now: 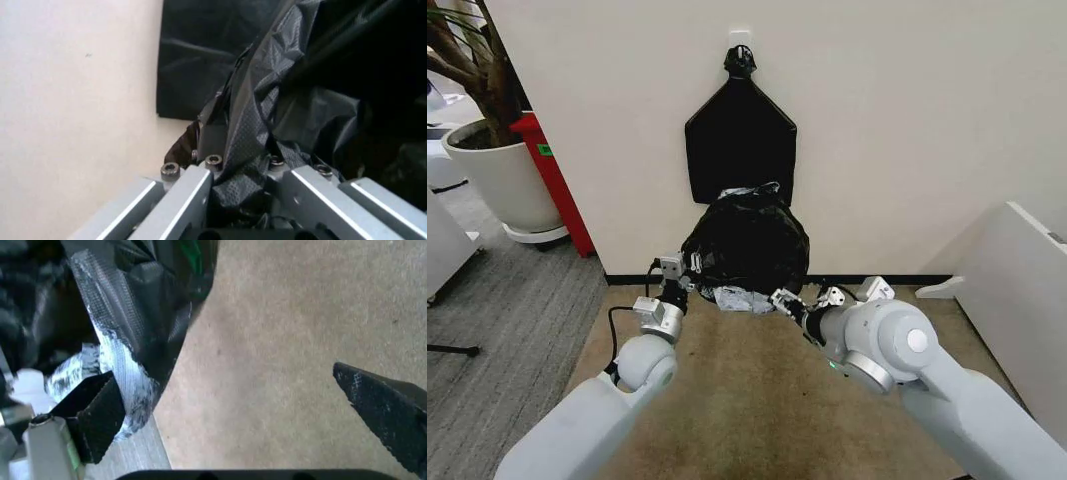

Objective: Place the garbage bag over the trash bin.

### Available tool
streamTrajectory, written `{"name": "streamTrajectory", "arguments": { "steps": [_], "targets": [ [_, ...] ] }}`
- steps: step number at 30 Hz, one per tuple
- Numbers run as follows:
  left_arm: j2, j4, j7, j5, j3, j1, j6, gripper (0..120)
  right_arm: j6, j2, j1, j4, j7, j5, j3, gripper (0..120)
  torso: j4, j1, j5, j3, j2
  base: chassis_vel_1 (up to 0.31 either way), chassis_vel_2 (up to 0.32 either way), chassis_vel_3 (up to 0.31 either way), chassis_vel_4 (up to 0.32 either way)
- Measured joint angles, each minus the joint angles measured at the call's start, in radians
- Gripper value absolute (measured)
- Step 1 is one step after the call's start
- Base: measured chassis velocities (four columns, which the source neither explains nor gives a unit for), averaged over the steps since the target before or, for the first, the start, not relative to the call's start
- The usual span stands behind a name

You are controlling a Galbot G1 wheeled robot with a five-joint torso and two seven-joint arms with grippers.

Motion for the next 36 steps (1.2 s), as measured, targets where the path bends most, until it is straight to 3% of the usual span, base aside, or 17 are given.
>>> {"name": "streamTrajectory", "arguments": {
  "steps": [20, 36],
  "targets": [
    [-0.003, -0.038, -0.081, -0.192, 0.006, -0.018, 0.093, 1, -0.102, 0.010, -0.115, -0.026, -0.050, -0.105, -0.007, 100, -0.0002, 0.000, 0.0000, 0.000, 0.000, 0.000, 0.000, 0.000, 0.000],
    [0.021, -0.130, -0.181, -0.383, -0.012, 0.003, 0.207, 1, -0.192, 0.023, -0.160, -0.197, -0.193, -0.439, -0.021, 100, 0.0000, 0.000, 0.0001, 0.000, 0.000, 0.000, 0.000, 0.000, 0.000]
  ]
}}
